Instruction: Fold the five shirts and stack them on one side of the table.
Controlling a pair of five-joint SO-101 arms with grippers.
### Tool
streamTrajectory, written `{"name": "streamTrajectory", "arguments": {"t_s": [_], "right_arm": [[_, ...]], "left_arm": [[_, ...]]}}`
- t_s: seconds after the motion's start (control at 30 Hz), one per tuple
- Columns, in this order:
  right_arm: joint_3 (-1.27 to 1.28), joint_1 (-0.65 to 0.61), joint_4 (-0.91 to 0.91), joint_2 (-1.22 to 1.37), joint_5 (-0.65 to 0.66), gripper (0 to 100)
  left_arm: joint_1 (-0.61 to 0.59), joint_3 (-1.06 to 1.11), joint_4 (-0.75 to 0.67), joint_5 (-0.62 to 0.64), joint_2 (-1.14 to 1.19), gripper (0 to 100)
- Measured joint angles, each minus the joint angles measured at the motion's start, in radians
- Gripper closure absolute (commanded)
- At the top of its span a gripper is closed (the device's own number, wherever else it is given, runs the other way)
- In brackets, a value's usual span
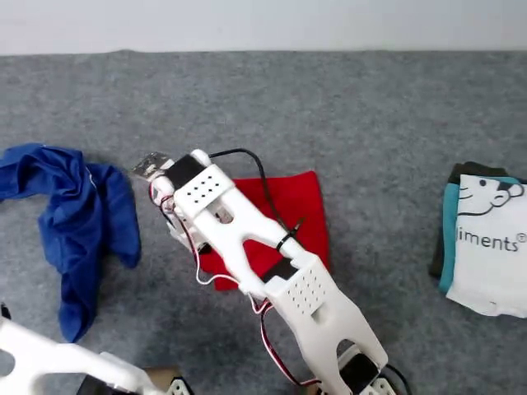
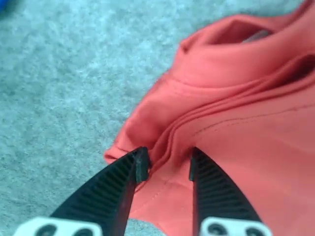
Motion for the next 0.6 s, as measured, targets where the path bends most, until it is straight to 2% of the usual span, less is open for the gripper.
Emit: {"name": "streamTrajectory", "arguments": {"t_s": [0.07,0.17,0.6], "right_arm": [[0.000,0.009,-0.003,0.000,0.012,99.1],[0.000,0.018,-0.003,0.006,0.064,98.9],[0.000,0.066,-0.003,-0.041,0.138,98.7]], "left_arm": [[0.000,0.000,0.000,0.000,0.000,100],[0.000,0.000,0.000,0.000,0.000,100],[0.000,0.000,0.000,0.000,0.000,100]]}}
